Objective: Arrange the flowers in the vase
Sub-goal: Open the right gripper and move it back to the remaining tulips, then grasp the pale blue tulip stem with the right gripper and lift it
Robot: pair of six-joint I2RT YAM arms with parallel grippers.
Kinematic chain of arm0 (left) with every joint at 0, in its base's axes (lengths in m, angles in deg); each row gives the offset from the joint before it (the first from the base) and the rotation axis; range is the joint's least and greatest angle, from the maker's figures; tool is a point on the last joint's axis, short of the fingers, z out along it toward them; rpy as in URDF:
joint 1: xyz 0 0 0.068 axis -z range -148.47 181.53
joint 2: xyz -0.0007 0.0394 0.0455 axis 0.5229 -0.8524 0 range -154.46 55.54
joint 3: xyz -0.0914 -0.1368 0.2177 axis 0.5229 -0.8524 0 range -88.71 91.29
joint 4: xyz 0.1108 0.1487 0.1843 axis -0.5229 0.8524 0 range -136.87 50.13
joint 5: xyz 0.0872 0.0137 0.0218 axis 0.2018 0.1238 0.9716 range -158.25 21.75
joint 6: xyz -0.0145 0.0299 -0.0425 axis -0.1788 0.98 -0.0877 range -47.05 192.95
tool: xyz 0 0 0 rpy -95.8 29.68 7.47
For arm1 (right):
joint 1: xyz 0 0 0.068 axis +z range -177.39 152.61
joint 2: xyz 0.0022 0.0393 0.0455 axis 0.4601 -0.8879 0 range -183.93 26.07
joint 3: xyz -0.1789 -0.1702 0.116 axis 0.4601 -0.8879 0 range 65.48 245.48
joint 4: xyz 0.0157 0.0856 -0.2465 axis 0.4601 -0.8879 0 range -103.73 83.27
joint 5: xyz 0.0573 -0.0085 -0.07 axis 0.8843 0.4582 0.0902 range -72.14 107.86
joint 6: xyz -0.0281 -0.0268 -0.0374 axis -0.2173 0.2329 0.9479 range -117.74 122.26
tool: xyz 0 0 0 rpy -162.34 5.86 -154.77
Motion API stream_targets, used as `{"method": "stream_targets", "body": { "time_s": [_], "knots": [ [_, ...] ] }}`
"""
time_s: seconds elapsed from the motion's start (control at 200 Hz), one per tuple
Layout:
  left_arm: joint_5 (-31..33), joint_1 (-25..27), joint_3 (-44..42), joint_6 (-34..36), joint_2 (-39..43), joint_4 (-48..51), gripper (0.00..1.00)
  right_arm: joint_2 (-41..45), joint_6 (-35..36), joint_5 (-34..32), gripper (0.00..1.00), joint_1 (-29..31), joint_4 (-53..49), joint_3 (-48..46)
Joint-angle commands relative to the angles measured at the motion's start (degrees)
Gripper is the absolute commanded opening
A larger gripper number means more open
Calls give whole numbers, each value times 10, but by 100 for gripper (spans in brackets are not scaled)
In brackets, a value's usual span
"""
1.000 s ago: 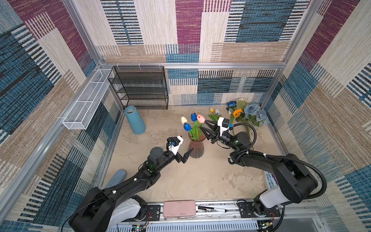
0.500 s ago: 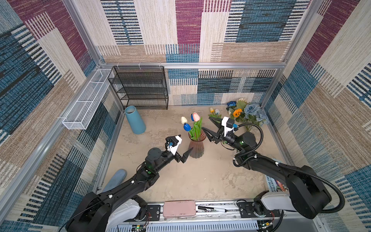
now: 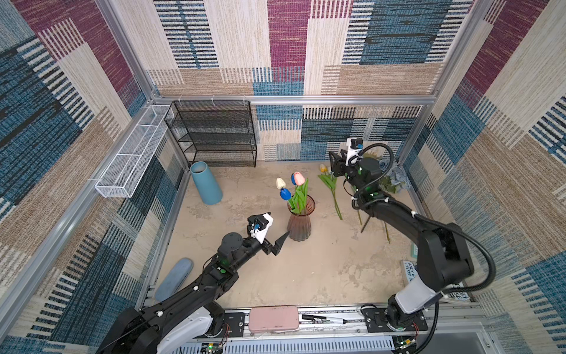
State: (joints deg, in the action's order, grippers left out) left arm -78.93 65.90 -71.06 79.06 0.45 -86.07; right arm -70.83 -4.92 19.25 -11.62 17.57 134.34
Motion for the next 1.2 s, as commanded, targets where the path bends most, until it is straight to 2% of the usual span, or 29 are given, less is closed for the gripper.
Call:
{"method": "stream_targets", "body": {
  "time_s": [0.0,0.08,0.215,0.581,0.641,0.816,0.916,1.017,1.197],
  "knots": [
    [8,0,2,8,-12,-4,99,-90,-59,-9,44,-42,-256,90],
    [7,0,4,9,-26,-15,99,-143,-64,-24,41,-59,-323,132],
    [2,0,9,10,-45,-27,99,-196,-71,-72,42,-77,-382,171],
    [-1,0,12,1,-72,-51,99,-283,-80,-70,42,-107,-441,224],
    [-1,0,12,2,-73,-51,99,-281,-75,-57,39,-107,-432,219],
    [-4,0,21,4,-70,-41,99,-229,-44,71,39,-100,-353,166],
    [-4,0,22,0,-70,-48,99,-201,-33,79,43,-88,-323,150],
    [-5,0,23,0,-76,-53,99,-213,-31,76,44,-82,-352,179],
    [-9,0,27,-2,-77,-48,99,-242,-27,46,40,-70,-377,198]
  ]
}}
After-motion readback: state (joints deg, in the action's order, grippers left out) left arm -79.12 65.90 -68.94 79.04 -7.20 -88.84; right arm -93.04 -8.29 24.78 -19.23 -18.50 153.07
